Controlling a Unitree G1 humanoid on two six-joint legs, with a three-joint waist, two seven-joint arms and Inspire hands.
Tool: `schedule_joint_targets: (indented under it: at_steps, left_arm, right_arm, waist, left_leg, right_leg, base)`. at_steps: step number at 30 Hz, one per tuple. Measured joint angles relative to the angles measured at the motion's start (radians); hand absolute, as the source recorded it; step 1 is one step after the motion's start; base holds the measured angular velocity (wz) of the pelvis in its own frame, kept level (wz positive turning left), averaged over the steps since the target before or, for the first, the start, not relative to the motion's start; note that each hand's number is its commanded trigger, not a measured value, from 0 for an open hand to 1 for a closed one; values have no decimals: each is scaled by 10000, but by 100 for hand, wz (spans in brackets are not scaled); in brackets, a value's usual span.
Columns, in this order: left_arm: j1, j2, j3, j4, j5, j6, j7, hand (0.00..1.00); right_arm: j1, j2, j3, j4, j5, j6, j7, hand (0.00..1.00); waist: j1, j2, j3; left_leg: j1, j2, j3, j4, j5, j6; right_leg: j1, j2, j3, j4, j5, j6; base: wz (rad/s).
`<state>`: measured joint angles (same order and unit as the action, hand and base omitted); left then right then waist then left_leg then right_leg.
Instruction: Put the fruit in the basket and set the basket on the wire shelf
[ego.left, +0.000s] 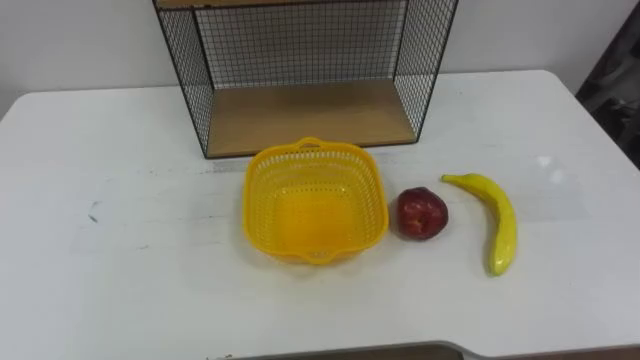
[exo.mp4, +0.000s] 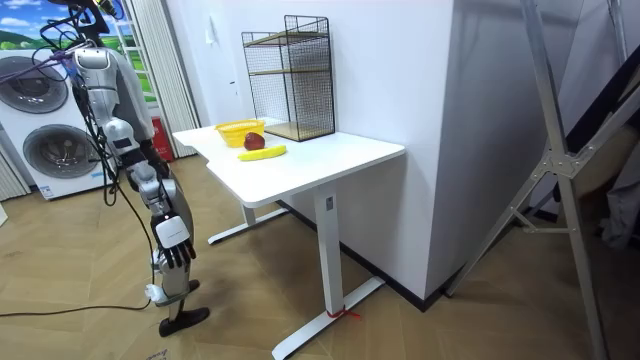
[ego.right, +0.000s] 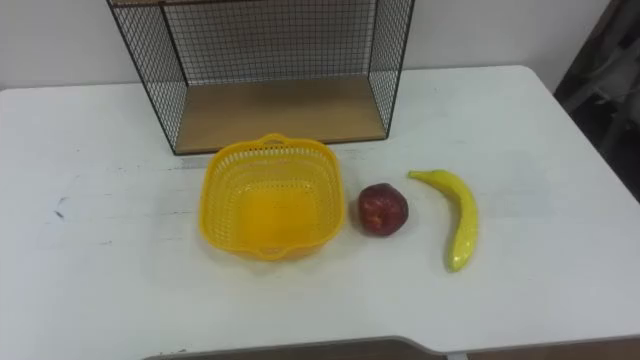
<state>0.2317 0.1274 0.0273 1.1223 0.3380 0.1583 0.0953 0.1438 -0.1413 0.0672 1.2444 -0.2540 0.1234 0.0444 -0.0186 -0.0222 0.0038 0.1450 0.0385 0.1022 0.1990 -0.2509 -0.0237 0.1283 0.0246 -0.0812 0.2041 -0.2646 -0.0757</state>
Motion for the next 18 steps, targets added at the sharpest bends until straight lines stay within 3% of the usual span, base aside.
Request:
schedule_joint_targets:
  at_steps: [18]
  left_arm:
    - [-26, 23, 109, -33, 44, -55, 77, 0]
  right_arm:
    - [19, 9, -123, 5, 924, -3, -652, 0]
  waist:
    - [-11, -128, 8]
  left_leg:
    - [106, 1, 3, -3, 0, 0]
  right_leg:
    - [19, 1, 15, 132, 10, 18]
  base:
    - [-1]
